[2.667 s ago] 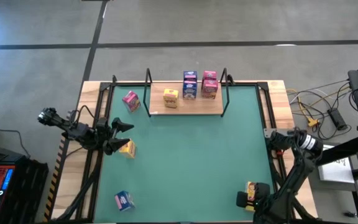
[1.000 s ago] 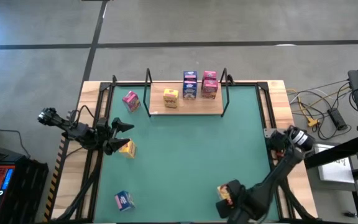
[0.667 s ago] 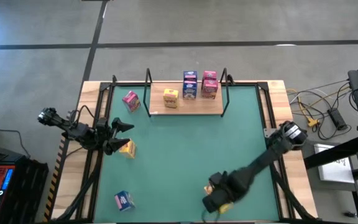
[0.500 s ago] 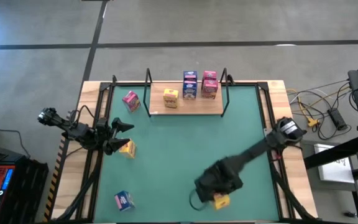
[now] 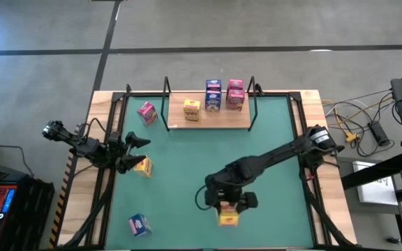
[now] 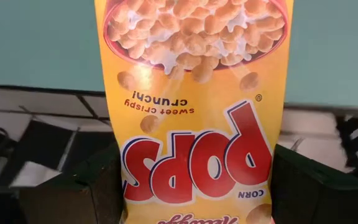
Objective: Stack cereal on shelf
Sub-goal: Adjust the right yellow cereal box
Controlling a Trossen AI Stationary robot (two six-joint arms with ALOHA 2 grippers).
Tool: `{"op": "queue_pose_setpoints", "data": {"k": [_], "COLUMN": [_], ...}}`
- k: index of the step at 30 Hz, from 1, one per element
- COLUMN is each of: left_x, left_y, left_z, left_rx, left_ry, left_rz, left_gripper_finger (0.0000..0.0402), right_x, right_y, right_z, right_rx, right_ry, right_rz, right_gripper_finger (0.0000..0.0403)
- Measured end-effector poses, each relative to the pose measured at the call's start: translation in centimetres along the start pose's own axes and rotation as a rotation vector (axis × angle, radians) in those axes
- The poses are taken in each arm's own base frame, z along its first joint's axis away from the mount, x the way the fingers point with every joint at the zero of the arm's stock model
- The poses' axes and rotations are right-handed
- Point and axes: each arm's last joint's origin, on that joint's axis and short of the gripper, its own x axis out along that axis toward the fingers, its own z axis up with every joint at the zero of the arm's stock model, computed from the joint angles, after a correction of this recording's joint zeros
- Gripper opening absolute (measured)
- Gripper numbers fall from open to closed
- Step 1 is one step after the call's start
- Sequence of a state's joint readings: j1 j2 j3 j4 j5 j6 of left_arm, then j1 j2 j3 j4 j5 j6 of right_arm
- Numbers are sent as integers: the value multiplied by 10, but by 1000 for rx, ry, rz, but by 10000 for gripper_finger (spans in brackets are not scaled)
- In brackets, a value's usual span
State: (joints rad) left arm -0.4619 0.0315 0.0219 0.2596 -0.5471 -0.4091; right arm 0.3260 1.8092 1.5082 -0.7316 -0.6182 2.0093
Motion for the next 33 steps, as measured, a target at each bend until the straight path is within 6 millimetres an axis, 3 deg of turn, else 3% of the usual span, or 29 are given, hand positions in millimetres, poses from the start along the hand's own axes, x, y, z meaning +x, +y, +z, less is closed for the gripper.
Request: {"op": "queue_pose_setpoints", "data": {"k": [8, 15, 26, 33], "left_x": [0, 0, 0, 0], "left_y": [0, 0, 0, 0], "left_z": [0, 0, 0, 0], "left_rx": [0, 0, 0, 0], "left_ry": [0, 0, 1, 1], "left_rz": [0, 0, 0, 0], "left_gripper_finger": [398, 398, 398, 398], "right_x": [5, 12, 33, 34], "right_y": [2, 8, 25, 31], "right_z": [8, 22, 72, 90], "right_rx": [78, -2, 65, 72], "right_ry": [9, 126, 502, 533], "right_rz": [-16, -65, -173, -152], "right_gripper_finger": [286, 286, 286, 286]}}
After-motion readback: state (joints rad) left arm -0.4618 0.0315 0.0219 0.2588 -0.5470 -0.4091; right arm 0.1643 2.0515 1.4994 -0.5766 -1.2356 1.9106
